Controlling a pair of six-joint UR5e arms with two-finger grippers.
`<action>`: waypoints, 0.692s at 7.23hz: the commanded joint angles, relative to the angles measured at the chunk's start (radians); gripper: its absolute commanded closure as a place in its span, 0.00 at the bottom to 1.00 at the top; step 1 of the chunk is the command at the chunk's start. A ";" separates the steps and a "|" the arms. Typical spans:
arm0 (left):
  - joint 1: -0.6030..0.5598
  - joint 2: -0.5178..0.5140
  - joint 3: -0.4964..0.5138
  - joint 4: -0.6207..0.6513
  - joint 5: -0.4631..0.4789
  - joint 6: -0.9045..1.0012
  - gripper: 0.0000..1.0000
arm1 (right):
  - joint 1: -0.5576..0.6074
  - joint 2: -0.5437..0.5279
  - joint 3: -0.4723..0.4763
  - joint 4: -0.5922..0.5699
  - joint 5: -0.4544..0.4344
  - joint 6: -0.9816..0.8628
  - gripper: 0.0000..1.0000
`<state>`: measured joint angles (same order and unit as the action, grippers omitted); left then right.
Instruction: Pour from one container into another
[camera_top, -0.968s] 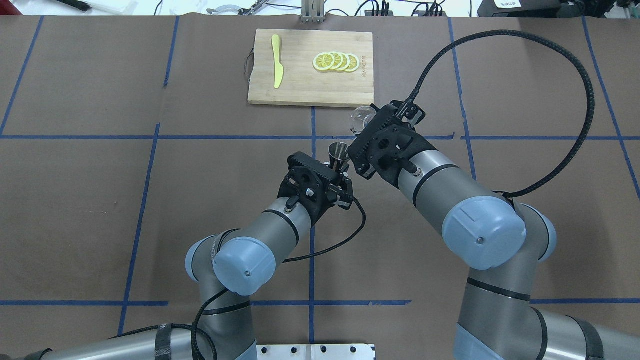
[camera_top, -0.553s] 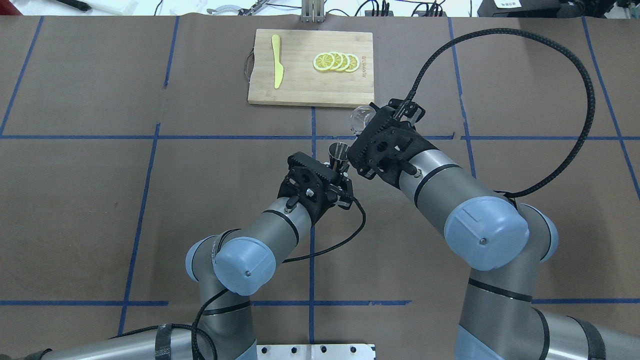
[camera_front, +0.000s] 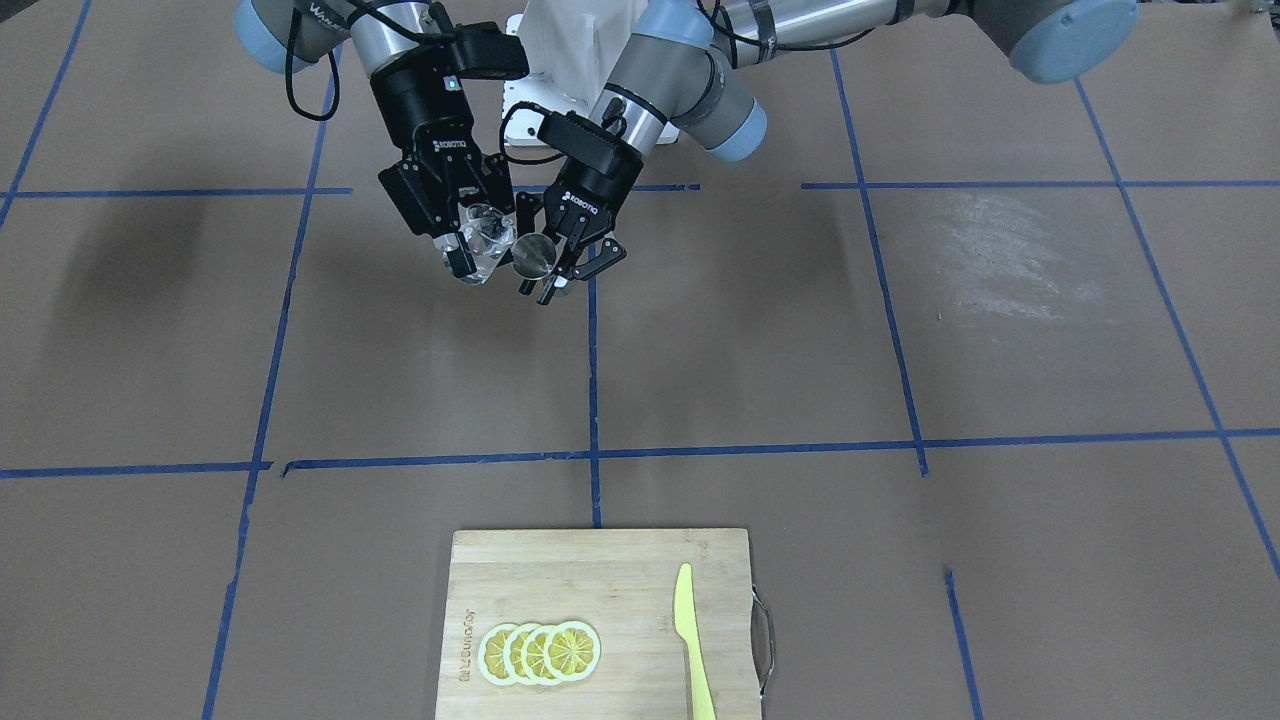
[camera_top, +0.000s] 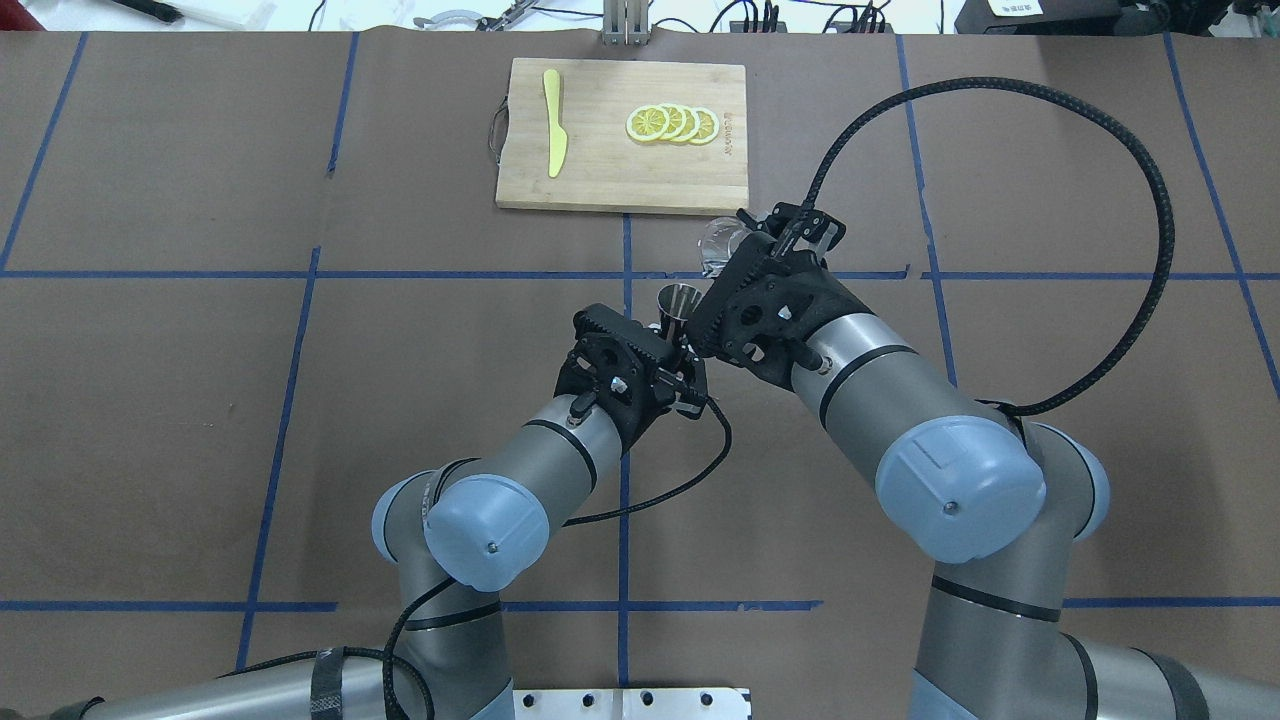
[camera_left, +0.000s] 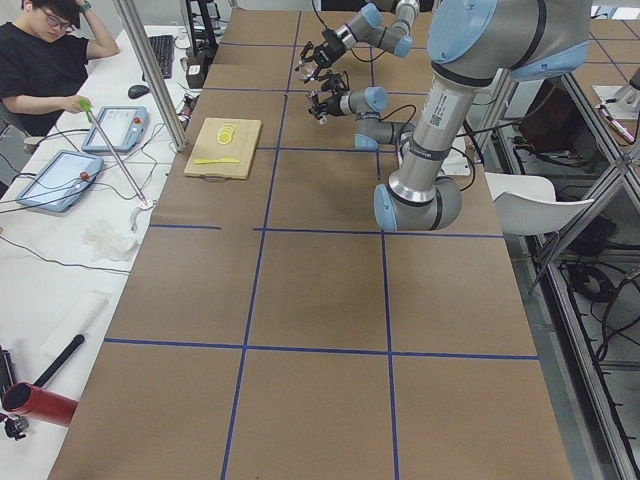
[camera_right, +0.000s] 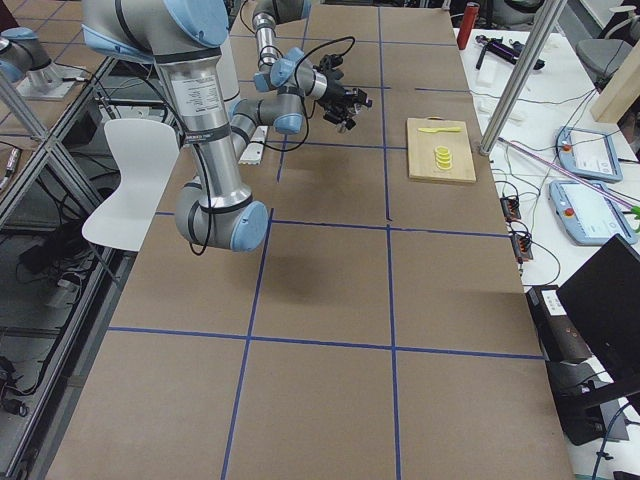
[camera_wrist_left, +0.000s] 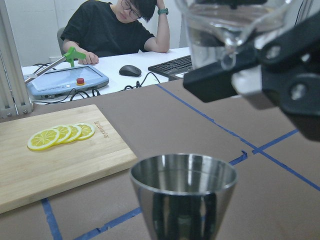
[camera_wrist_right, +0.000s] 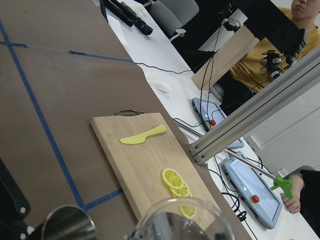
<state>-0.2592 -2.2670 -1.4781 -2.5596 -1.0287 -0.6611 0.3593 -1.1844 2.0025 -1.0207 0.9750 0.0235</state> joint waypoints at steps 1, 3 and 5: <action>0.000 0.001 0.002 -0.001 0.001 0.000 1.00 | -0.005 0.006 0.035 -0.067 -0.016 -0.042 1.00; 0.000 0.000 0.002 -0.001 0.001 0.000 1.00 | -0.011 0.008 0.035 -0.076 -0.030 -0.074 1.00; 0.000 0.001 0.002 -0.001 0.001 0.000 1.00 | -0.039 0.014 0.035 -0.117 -0.082 -0.082 1.00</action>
<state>-0.2593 -2.2661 -1.4757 -2.5602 -1.0278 -0.6612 0.3360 -1.1740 2.0366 -1.1114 0.9219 -0.0498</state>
